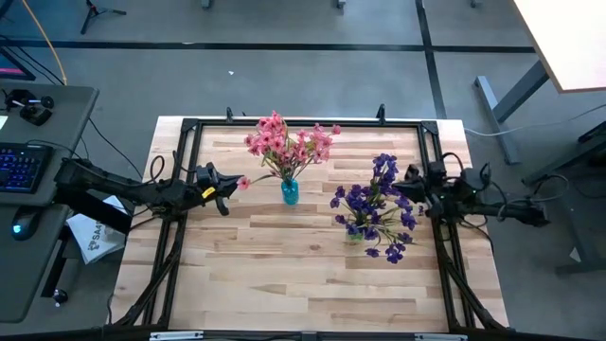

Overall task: Sort flowers into vase by color
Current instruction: Return to Home Position

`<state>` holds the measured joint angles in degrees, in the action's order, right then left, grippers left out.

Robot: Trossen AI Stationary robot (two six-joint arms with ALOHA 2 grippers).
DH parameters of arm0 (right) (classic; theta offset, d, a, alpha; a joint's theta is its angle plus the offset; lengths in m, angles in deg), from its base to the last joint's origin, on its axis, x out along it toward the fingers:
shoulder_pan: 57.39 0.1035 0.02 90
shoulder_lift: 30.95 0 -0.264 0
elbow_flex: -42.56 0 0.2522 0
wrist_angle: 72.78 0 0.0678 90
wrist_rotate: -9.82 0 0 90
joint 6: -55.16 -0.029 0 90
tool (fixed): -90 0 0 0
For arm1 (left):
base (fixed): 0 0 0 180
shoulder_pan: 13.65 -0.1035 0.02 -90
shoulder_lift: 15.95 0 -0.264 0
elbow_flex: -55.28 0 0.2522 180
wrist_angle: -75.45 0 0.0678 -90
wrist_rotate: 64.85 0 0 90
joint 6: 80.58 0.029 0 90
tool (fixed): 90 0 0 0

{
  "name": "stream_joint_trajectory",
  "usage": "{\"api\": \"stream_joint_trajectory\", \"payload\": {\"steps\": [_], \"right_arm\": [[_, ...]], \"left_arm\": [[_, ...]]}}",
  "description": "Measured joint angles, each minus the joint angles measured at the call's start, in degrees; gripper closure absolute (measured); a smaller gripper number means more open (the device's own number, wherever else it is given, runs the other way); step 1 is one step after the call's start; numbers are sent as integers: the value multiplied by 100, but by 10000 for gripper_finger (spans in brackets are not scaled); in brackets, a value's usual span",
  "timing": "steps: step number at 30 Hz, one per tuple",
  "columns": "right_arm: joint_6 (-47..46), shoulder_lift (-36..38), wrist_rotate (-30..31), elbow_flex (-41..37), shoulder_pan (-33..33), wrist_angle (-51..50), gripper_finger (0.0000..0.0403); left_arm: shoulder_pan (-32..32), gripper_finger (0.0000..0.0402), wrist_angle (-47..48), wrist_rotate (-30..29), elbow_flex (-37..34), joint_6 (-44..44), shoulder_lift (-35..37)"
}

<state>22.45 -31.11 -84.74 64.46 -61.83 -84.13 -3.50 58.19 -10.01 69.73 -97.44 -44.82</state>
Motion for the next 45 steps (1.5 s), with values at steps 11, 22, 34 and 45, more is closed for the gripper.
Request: {"api": "stream_joint_trajectory", "payload": {"steps": [11, 22, 34, 45], "right_arm": [[-61, -18, 4, -757, 162, 1502, 403], [726, -18, 1198, -759, 1286, 1197, 403], [2255, -160, 1607, -757, 1421, 2, 403], [3550, -208, 1596, -755, 1421, -2, 403]], "left_arm": [[0, 401, 0, 0, 1, 0, 0], [0, 401, 0, 0, 4, 2, 0], [2, 401, -2, -2, 4, 2, -3], [2, 401, -2, 0, 4, 2, -4]]}}
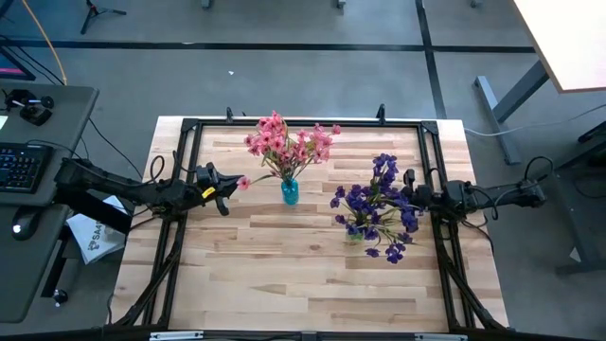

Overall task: Sort flowers into vase by color
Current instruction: Return to Home Position

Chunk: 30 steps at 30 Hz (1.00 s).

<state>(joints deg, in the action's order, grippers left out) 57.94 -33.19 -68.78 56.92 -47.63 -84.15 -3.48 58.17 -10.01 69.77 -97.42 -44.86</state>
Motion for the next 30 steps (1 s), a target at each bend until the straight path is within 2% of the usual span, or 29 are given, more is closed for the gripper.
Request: {"api": "stream_joint_trajectory", "payload": {"steps": [5, 16, 20, 30], "right_arm": [[-28, 1, -1, 0, 0, -2, 403], [24, 195, -47, -2, -9, 19, 403], [23, 191, -47, -4, -9, 19, 403], [22, 189, -44, -4, -11, 31, 403]], "left_arm": [[68, 401, 199, -1, 0, 2, 212], [109, 401, 946, 37, 1, -2, 2253], [110, 401, 891, 36, 1, -4, 2890], [114, 401, 791, -2, 2, 2, 2870]]}}
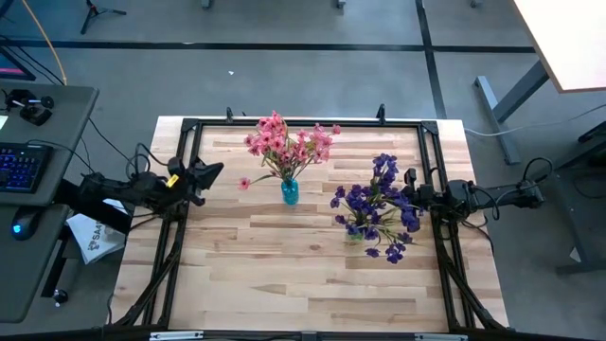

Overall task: Sort flowers into vase by color
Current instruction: Return to Home Position

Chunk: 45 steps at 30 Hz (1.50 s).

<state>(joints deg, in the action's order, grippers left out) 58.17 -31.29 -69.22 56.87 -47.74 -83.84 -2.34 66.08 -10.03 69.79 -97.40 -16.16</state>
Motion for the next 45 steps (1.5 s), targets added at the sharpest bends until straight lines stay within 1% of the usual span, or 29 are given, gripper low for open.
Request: {"api": "stream_joint_trajectory", "payload": {"steps": [7, 8, 10, 12, 15, 18, 22, 25, 29, 34, 45], "right_arm": [[0, 0, 0, -2, 0, 1, 403], [0, 0, 0, -2, 0, 1, 403], [0, 0, 0, -2, 0, 2, 403], [0, 0, 0, -2, 0, 4, 403], [0, -2, 0, -4, 0, 2, 403], [0, -2, 0, -4, 0, 4, 403], [-1, -2, 0, -4, 0, 6, 403], [-2, -2, 0, -4, 0, 4, 403], [-1, -2, 0, -4, 0, 4, 403], [-2, -2, 0, -4, 0, 4, 403], [0, -2, 0, -4, 0, 4, 403]], "left_arm": [[-4, 401, 81, 0, -2, 10, 0], [-28, 401, 120, -2, -2, 210, 0], [-102, 401, 246, -5, -2, 1052, 0], [-125, 401, 468, 76, -1, 1668, 2], [-125, 401, 1196, 244, -2, 2157, 0], [-126, 401, 1906, 478, -2, 2232, 2], [-127, 401, 1932, 1154, 0, 2550, 2], [-129, 401, 2004, 1610, -2, 2464, 1], [-129, 401, 2039, 2037, -2, 1955, 0], [-129, 401, 2033, 2052, -2, 1652, -16], [-129, 402, 2033, 2050, -2, 1645, -22]]}}
